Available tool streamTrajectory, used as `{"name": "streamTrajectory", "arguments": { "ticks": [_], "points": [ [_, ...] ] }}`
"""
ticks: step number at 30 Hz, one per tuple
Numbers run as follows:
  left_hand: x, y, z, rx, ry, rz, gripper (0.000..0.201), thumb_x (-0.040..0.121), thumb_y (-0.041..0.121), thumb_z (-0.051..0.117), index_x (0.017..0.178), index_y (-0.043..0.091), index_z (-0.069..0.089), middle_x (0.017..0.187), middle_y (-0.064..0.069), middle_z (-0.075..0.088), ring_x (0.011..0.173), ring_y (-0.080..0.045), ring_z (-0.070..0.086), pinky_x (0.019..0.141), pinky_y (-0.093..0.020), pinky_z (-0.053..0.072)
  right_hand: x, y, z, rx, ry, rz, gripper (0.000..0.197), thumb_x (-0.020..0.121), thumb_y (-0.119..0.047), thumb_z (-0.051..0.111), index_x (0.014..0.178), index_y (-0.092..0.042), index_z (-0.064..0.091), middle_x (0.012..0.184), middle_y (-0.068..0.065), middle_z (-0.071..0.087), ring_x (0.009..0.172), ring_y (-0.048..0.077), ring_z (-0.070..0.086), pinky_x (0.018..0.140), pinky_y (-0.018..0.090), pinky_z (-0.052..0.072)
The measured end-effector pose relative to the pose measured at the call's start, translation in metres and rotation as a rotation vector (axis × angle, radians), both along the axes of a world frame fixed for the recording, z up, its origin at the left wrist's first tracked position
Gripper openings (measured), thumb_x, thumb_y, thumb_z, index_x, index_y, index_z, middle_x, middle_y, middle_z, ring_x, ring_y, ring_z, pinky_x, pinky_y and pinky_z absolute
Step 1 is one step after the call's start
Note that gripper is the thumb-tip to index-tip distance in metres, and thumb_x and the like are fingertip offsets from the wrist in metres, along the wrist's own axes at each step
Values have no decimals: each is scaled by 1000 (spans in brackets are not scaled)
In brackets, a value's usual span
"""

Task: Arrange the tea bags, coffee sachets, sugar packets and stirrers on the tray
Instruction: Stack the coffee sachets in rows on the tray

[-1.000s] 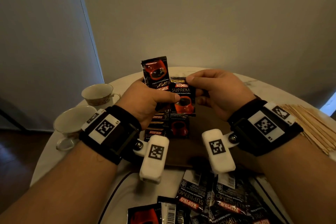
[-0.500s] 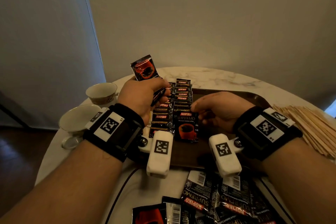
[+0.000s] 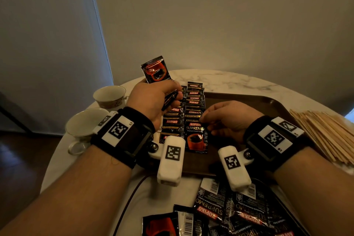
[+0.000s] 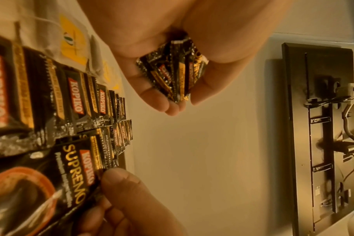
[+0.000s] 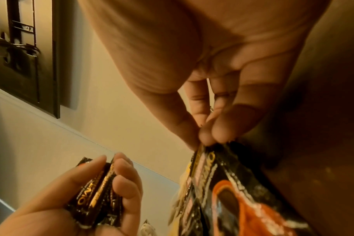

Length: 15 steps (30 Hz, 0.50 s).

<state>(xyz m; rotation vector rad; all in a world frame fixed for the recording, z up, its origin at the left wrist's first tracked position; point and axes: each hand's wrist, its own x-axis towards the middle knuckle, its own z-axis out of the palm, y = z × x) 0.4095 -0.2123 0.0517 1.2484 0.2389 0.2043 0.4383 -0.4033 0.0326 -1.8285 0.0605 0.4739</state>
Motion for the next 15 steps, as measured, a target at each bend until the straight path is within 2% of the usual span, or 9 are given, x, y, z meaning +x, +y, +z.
{"name": "streamTrajectory", "arguments": {
  "ticks": [5, 7, 10, 12, 15],
  "points": [
    [-2, -3, 1, -2, 17, -43, 21, 88, 4, 70, 107, -4, 69, 78, -9, 74, 68, -18, 71, 59, -27, 59, 3, 0, -1, 39, 33, -9, 9, 89, 0, 71, 96, -5, 70, 77, 9, 73, 62, 17, 68, 57, 28, 57],
    [-3, -4, 2, -34, 26, -81, 14, 91, 3, 63, 104, 0, 66, 81, -9, 75, 74, -21, 73, 64, -30, 60, 3, 0, -1, 41, 37, -21, 8, 90, -2, 70, 98, -5, 70, 71, 7, 72, 64, 18, 68, 59, 29, 57],
    [-5, -5, 3, -111, 37, -136, 15, 93, 0, 52, 107, 0, 59, 91, -15, 77, 83, -28, 77, 70, -35, 64, 3, 0, 1, 91, -29, -56, 13, 92, -14, 73, 103, -8, 70, 65, 1, 63, 64, 16, 62, 62, 30, 54],
    [-6, -6, 3, -138, 41, -168, 16, 95, -1, 55, 110, -1, 58, 92, -17, 78, 87, -31, 78, 74, -38, 65, 1, 1, 6, 193, -99, -39, 17, 92, -23, 74, 103, -10, 72, 70, 1, 58, 61, 14, 56, 62, 29, 50],
    [-5, -6, -1, -89, 48, -167, 26, 90, 2, 70, 116, -1, 64, 93, -14, 79, 84, -26, 78, 70, -37, 63, -8, 5, 16, 251, -157, 102, 21, 82, -35, 79, 91, -17, 72, 75, 0, 62, 61, 12, 58, 62, 29, 49]
  ]
}}
